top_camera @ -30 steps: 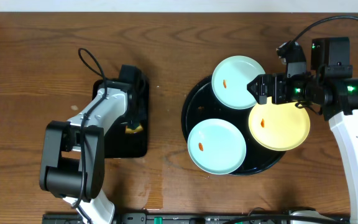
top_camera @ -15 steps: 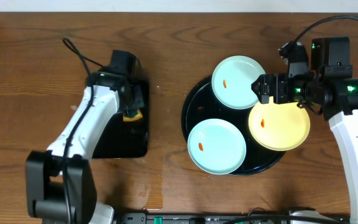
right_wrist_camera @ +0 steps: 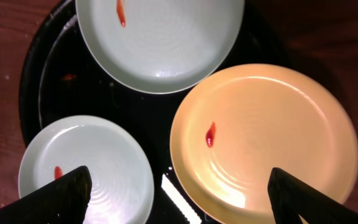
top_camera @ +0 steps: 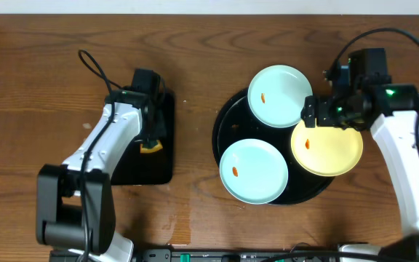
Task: Clean dirty plates on tray and stack at the side
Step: 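Move the right gripper to the rim of the top pale blue plate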
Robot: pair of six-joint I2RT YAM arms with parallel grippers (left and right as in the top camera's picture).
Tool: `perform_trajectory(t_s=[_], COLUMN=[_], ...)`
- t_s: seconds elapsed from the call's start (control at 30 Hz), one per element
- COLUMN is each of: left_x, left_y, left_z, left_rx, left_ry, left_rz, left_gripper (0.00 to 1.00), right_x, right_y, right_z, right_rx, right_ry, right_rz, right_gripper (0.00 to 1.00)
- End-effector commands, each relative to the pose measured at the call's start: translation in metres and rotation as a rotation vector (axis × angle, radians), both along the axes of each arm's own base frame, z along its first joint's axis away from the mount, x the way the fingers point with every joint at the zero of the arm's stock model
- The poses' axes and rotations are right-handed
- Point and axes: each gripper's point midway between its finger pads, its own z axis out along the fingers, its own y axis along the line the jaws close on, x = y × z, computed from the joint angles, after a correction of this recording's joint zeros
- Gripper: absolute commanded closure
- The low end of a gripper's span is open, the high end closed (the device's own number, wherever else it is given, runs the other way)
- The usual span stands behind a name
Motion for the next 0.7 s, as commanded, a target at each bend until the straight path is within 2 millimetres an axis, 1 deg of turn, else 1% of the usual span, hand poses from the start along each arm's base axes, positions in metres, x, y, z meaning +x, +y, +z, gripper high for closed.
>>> perform_trajectory(t_s=[0.0,0.13,0.2,0.27,0.33,0.5,0.67], left_x=[-0.005,-0.005,-0.006,-0.008,-0.007,0.003,0.014], left_y=[0.005,0.002,0.002,0.003,0.003,0.001,-0.001], left_z=[-0.022,-0.042,-0.051,-0.055,-0.055,-0.04,-0.011], left_rx=[0.014,0.003,0.005,0.007,0.007,0.001,-0.007], left_ry=[0.037,0.057,0.071,0.087,0.085,0.047,-0.007], left_rz=[0.007,0.005,0.005,0.005,0.004,0.0,-0.008], left_gripper=[0.93,0.93,0.93,0.93,0.93,0.93,0.92], right_x=[0.008,0.022,0.029,0.035,0.041,0.054,0.071], right_y=[0.002,0.002,0.003,0.003,-0.001,-0.02,-0.038], right_z=[0.005,0.01,0.013,0.015,0.015,0.008,-0.011], right_rx=[0.037,0.032,0.02,0.004,-0.025,-0.13,-0.217], right_ry=[-0.04,-0.102,-0.141,-0.174,-0.196,-0.208,-0.198], right_rz=[0.02,0.035,0.066,0.102,0.109,0.062,0.019], right_gripper=[0.1,0.03,0.02,0.02,0.01,0.01,0.02])
